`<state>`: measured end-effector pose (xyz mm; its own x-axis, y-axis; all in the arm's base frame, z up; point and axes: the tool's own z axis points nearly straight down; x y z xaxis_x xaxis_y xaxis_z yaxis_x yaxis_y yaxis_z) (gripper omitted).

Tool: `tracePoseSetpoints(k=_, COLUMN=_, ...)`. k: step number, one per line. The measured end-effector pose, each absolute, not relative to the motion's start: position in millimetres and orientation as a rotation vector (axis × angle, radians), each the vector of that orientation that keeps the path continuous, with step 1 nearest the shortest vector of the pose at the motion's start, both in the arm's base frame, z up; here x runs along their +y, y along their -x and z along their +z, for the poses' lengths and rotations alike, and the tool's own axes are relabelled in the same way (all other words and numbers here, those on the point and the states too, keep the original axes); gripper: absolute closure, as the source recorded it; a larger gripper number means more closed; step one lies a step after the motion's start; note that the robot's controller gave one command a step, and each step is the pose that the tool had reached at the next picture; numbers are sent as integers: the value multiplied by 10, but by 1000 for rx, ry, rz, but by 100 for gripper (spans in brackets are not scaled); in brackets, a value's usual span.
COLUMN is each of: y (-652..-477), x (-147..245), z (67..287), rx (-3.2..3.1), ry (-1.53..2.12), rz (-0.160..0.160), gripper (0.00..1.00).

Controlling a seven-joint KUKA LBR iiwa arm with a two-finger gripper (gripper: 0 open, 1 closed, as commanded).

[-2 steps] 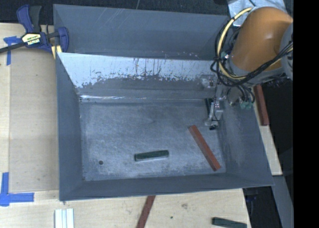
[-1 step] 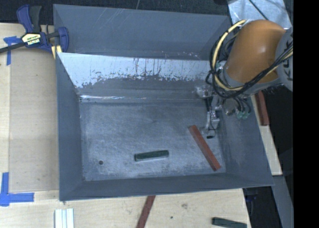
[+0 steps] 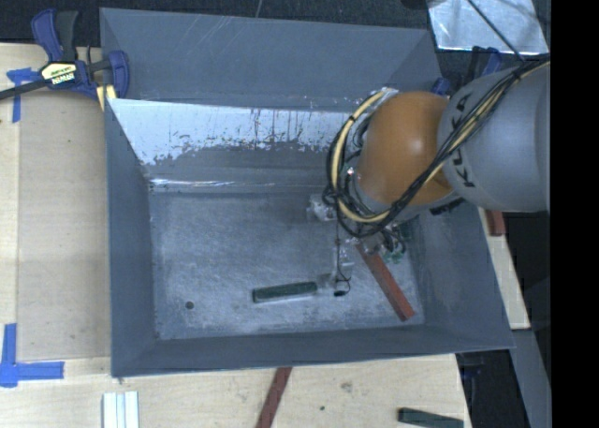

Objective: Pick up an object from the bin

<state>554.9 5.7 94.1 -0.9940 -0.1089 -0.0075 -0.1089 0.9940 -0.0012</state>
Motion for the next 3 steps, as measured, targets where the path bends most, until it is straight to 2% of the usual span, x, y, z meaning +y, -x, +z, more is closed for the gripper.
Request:
tracePoseSetpoints(k=1, y=-5438, x=285, z=751, rx=3136, ry=203, rz=3, gripper=0)
tracePoseSetpoints(k=2, y=-5093, x=246, z=740, rx=3106, ry=440, rz=-1, gripper=0)
tracePoseSetpoints(k=3, y=-5188, x=978, z=707, rx=3121, ry=316, rz=1, gripper=100)
